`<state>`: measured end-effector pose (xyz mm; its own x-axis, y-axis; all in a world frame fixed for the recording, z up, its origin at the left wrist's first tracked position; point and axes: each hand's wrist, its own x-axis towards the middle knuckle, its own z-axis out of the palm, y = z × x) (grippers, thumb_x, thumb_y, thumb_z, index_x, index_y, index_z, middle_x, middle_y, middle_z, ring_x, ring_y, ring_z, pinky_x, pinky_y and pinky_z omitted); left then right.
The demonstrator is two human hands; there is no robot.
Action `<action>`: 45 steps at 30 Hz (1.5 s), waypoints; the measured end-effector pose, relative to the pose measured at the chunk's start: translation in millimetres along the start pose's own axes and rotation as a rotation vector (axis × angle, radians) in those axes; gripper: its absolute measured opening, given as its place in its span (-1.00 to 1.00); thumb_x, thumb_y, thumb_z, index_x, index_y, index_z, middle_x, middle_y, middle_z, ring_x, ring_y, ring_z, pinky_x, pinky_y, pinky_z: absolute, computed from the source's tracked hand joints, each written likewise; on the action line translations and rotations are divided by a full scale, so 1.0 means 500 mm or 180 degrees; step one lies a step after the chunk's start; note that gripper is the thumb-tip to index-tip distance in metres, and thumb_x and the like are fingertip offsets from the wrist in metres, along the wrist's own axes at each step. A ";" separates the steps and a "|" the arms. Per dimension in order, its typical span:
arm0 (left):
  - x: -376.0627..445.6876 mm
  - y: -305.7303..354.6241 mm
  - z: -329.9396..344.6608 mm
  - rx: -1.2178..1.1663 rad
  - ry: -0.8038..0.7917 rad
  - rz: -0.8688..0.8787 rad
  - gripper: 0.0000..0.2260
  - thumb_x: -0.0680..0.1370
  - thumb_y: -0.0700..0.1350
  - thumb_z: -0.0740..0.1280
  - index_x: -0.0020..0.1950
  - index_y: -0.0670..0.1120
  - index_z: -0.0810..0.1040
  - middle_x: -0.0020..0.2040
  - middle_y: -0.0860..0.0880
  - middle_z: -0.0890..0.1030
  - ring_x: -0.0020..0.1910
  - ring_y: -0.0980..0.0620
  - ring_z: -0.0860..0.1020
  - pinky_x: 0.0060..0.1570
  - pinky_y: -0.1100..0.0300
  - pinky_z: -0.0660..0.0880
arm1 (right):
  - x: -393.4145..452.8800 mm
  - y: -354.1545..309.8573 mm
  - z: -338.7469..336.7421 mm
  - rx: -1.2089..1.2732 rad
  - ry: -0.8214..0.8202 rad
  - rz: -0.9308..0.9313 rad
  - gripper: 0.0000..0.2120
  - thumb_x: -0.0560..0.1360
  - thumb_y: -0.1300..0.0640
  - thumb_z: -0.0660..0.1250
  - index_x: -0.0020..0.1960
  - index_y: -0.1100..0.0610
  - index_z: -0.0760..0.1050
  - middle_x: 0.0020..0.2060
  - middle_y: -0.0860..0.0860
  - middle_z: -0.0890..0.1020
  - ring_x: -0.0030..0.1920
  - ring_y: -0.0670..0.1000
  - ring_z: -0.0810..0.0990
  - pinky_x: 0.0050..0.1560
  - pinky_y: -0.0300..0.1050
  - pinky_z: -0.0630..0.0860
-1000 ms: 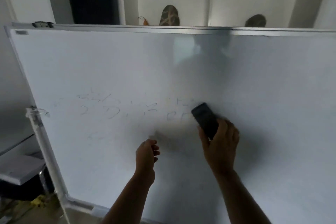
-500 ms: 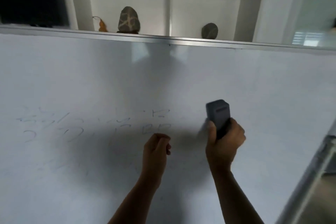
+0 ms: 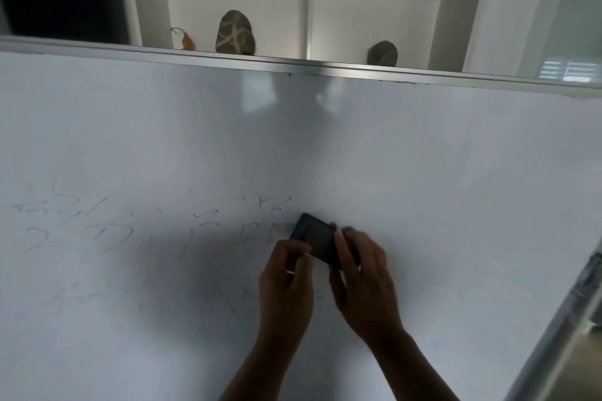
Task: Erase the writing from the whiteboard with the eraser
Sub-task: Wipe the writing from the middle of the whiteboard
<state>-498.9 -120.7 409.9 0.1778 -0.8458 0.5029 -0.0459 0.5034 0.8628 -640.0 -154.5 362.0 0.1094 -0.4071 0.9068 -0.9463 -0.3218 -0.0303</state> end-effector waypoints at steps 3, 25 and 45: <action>0.003 -0.003 0.003 0.0094 0.0086 0.0102 -0.78 0.50 -0.40 0.26 -0.09 -0.08 0.51 -0.29 0.00 0.53 -0.35 0.18 0.49 -0.39 0.41 0.40 | 0.018 0.030 -0.020 0.0240 0.0577 0.1013 -0.42 0.51 0.03 0.30 0.44 0.25 0.27 0.21 0.27 0.49 0.18 0.17 0.42 0.05 -0.02 0.52; 0.015 -0.042 -0.051 0.3017 -0.1239 0.2248 -0.40 0.46 0.02 0.29 0.49 -0.08 0.28 0.51 -0.07 0.27 0.44 -0.09 0.26 0.34 0.04 0.25 | 0.008 0.001 -0.011 0.0548 0.0529 0.1540 -0.34 0.49 -0.08 0.38 0.46 0.13 0.21 0.20 0.17 0.41 0.06 0.06 0.51 -0.10 0.00 0.63; -0.061 -0.026 -0.177 -0.1598 -0.0404 -0.0885 -0.53 0.45 -0.01 0.25 0.37 -0.01 0.43 0.34 0.04 0.52 0.32 0.03 0.49 0.27 0.05 0.37 | -0.029 0.010 0.014 0.0095 -0.0077 0.0137 -0.45 0.50 0.12 0.38 0.43 0.09 0.28 0.25 0.27 0.45 0.16 0.21 0.47 0.06 0.04 0.54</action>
<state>-416.8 -85.7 379.0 -0.0040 -0.9570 0.2900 0.4621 0.2555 0.8492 -644.4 -156.1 345.9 0.0764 -0.4416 0.8940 -0.9409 -0.3287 -0.0820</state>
